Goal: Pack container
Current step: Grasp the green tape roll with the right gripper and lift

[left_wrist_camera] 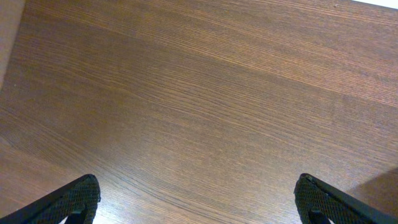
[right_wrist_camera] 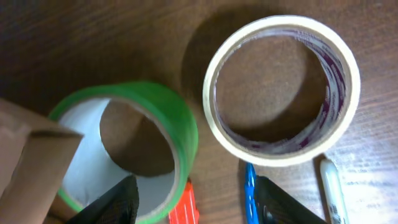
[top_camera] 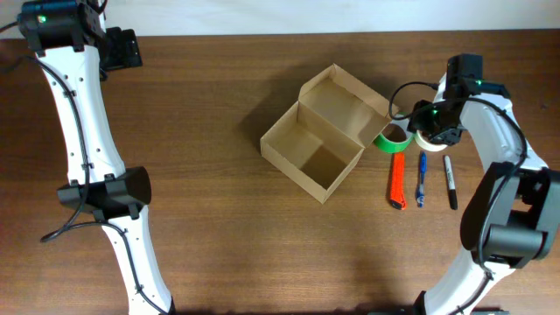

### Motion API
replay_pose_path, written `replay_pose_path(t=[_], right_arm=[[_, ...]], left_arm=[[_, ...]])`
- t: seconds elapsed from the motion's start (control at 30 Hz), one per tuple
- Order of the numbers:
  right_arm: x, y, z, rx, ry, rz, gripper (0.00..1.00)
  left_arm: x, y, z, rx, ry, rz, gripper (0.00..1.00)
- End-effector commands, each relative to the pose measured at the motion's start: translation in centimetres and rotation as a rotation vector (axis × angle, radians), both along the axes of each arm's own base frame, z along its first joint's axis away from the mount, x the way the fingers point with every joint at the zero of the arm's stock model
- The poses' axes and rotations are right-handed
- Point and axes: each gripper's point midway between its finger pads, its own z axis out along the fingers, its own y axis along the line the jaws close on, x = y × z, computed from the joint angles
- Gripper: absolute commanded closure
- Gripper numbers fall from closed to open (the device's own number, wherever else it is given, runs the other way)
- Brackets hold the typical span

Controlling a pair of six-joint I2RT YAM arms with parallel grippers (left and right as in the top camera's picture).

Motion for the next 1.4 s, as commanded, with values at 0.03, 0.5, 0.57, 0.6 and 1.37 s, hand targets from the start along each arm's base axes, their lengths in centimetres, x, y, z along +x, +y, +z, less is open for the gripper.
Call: replay_pose_path(t=[0.03,0.5,0.57,0.6,1.37], right_arm=[[1.2,1.4,-1.3,0.021,0.003,-0.003,0.4],[1.2,1.4,-4.5,0.006,0.058,-0.028,0.8],[1.5,1.3,-4.4,0.005,0.05,-0.028,0.85],[1.6,1.3,-4.2,0.004,0.045,-0.028,0.88],[5.1,-3.0,0.7,-0.118,-0.071,-0.081,0.93]], left_arm=[[-0.1,-0.2,0.2,-0.007,-0.001,-0.009,0.0],[-0.1,-0.2,0.2,-0.007,-0.001,-0.009,0.0],[-0.1,-0.2,0.2,-0.007,-0.001,-0.009,0.0],[-0.1,-0.2,0.2,-0.007,-0.001,-0.009,0.0],[-0.2,-0.2,0.2,-0.007,-0.001,-0.009,0.0]])
